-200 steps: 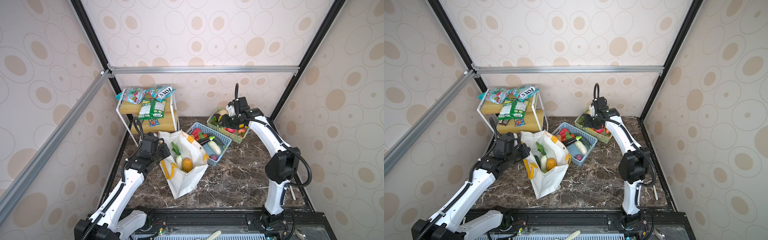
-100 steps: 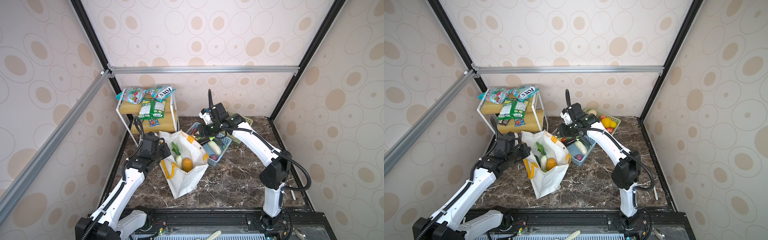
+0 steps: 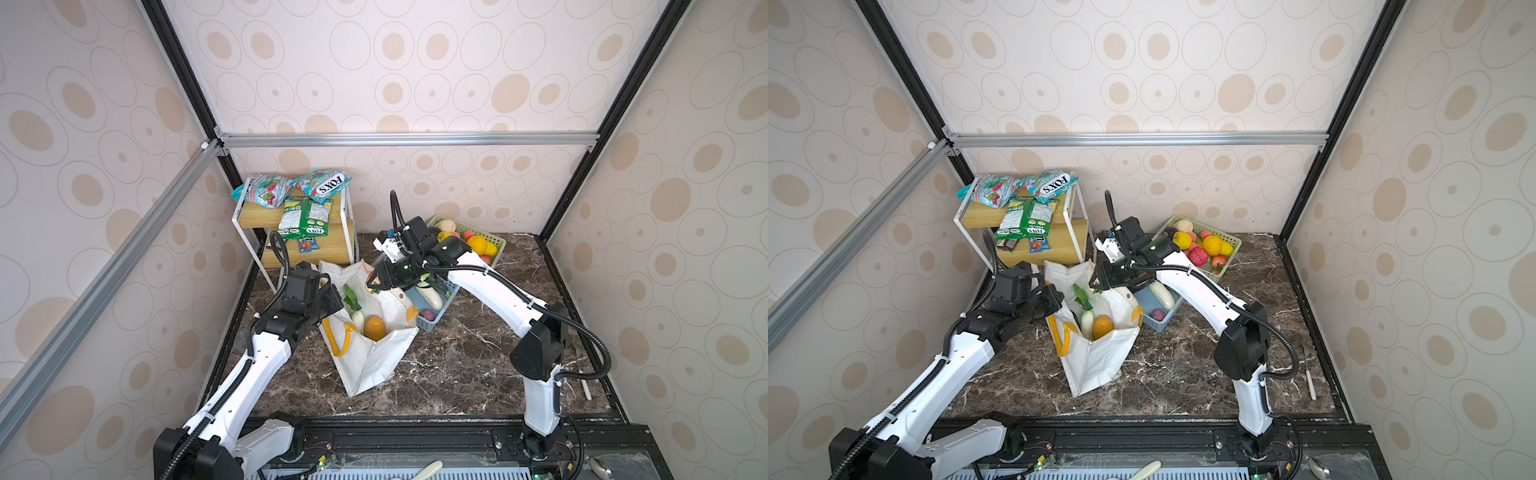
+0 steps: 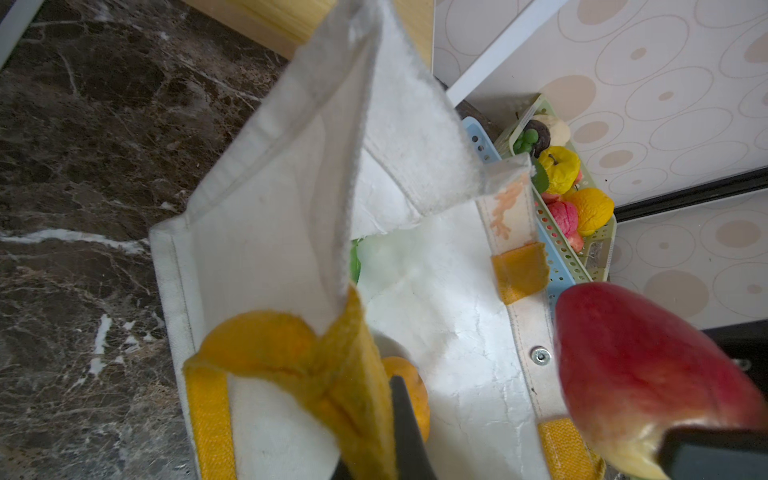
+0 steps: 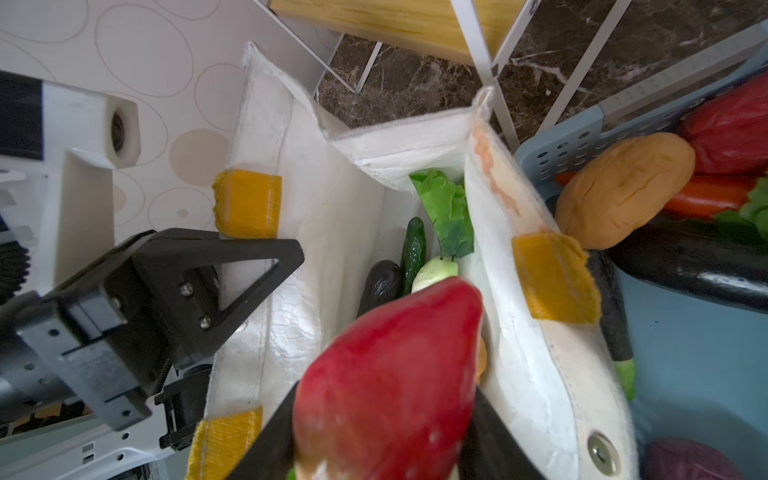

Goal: Place the food into the grocery bag and tie it
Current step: 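Lift the red peach and carry it over the tote bag opening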

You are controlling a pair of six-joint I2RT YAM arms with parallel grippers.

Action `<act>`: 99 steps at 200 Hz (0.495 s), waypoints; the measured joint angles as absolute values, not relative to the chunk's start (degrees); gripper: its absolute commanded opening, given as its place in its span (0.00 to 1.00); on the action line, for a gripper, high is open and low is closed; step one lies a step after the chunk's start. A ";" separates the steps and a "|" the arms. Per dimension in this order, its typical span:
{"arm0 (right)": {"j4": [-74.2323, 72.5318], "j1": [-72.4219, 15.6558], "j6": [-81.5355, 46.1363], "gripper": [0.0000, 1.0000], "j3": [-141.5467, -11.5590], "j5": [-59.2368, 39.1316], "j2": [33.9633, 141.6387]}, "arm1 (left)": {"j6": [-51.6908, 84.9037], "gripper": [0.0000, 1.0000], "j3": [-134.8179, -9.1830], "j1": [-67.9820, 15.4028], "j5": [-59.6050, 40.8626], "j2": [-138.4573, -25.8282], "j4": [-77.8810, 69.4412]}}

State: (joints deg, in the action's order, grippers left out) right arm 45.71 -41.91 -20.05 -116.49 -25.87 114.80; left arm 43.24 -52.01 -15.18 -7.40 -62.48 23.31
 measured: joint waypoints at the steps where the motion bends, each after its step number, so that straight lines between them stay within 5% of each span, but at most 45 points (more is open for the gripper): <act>1: 45.71 -41.93 -20.05 0.46 -116.49 -25.89 114.87 | 43.24 0.00 -52.01 -15.18 -7.42 -62.48 23.31; 99: 44.99 -45.21 -17.43 0.46 -114.48 -26.17 117.27 | 42.78 0.00 -52.31 -15.18 -7.60 -62.78 23.33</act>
